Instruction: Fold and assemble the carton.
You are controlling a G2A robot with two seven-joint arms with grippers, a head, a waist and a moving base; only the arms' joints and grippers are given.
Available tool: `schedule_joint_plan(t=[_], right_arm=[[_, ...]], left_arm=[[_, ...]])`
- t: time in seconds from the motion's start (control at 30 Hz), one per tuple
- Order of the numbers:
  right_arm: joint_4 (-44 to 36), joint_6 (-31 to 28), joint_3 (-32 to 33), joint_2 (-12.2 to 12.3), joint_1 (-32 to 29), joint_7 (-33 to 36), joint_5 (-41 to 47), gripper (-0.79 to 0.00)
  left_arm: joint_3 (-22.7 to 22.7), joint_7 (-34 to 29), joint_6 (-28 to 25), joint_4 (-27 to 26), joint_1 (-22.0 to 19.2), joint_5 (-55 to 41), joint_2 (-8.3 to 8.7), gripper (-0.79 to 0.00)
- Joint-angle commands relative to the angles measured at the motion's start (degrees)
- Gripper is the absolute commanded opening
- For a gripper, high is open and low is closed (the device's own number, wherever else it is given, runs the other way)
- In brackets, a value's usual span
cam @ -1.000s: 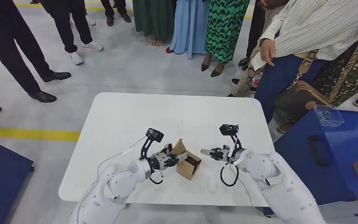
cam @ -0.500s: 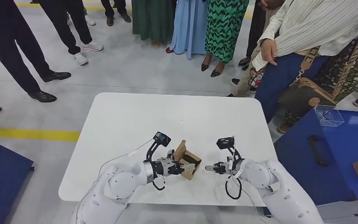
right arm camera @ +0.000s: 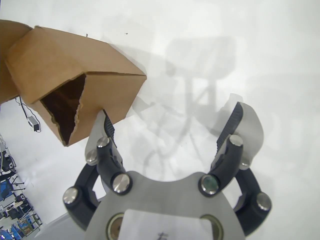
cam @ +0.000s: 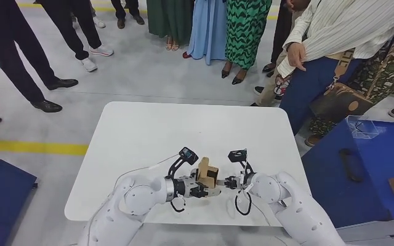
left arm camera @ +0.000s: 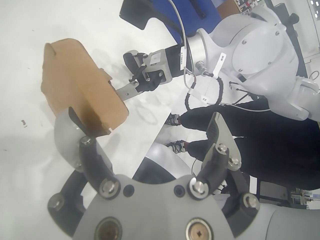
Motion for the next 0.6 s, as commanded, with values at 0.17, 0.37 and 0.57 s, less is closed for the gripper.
schedule_joint_plan(t=[0.17,0.37,0.57], right_arm=[[0.38,-0.07,-0.38,-0.4,0.5,0.11,-0.12,0.0],[0.3,-0.46,0.18,-0.46,0.46,0.81,0.06,0.0],[0.35,-0.97,1.25,-0.41,0.08,0.97,0.35,0.0]], left_arm=[[1.98,-0.23,1.31,1.88,-2.13,0.67,-0.41,0.0],[3.7,-0.16,2.3,3.13,-4.17,0.84,-0.9,0.0],[4.25,0.42,2.69,3.47,-5.83,1.16,-1.18,0.0]])
